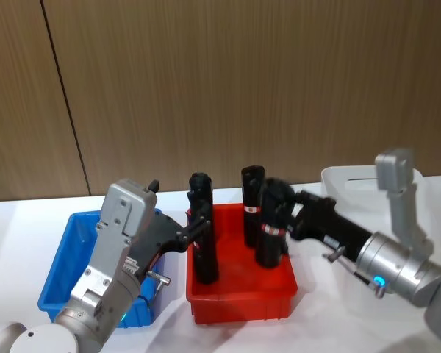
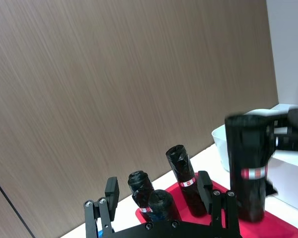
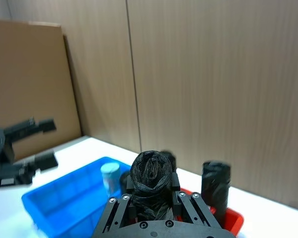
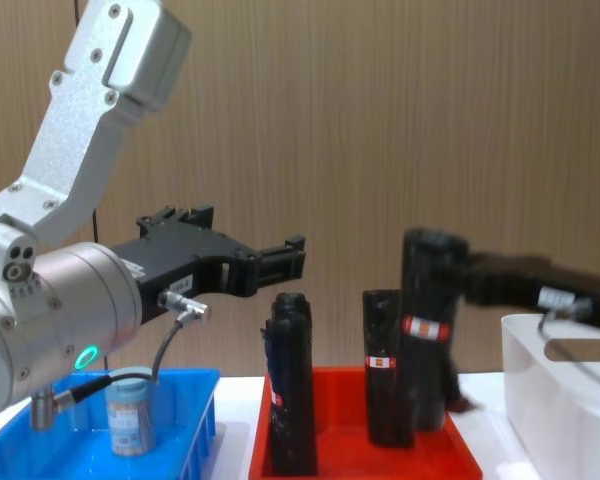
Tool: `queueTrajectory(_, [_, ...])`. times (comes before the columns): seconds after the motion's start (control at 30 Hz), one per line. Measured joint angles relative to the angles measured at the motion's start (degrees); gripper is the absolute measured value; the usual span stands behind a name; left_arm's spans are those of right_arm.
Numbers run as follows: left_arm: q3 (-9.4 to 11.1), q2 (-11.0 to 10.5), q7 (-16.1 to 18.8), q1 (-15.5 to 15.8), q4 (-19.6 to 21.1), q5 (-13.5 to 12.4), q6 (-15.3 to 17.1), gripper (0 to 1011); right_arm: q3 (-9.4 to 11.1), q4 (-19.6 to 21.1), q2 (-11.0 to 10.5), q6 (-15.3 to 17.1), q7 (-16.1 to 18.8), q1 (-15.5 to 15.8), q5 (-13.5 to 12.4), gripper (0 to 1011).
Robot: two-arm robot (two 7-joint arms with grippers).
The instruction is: Pick the cotton swabs from the blue box and place them into the white box.
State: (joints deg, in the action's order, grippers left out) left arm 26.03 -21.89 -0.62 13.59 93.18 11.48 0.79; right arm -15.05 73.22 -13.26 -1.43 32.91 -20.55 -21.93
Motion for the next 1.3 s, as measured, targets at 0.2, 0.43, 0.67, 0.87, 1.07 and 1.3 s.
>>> queueTrajectory(0.2, [0.0,0.0,0.0,0.0,0.0,0.0,0.0,1003,1.69,3.86,-1.36,0.97,-2.03,0.09,-2.09,352])
queueTrajectory(0.43, [0.0,0.0,0.0,0.0,0.0,0.0,0.0,1003,3.68,5.94,-2.95,1.33,-4.54,-0.59,-2.67,352])
queueTrajectory(0.67, [0.0,0.0,0.0,0.0,0.0,0.0,0.0,1003,5.69,5.4,-4.61,1.28,-7.48,-2.1,-1.24,352])
queueTrajectory(0.87, [0.0,0.0,0.0,0.0,0.0,0.0,0.0,1003,7.01,1.96,-5.6,0.43,-9.22,-3.72,0.42,352])
queueTrajectory(1.07, [0.0,0.0,0.0,0.0,0.0,0.0,0.0,1003,7.64,-2.02,-6.0,-0.35,-10.13,-5.24,1.48,352])
queueTrajectory(1.3, [0.0,0.0,0.0,0.0,0.0,0.0,0.0,1003,7.9,-8.19,-5.98,-1.09,-10.9,-7.33,2.1,352])
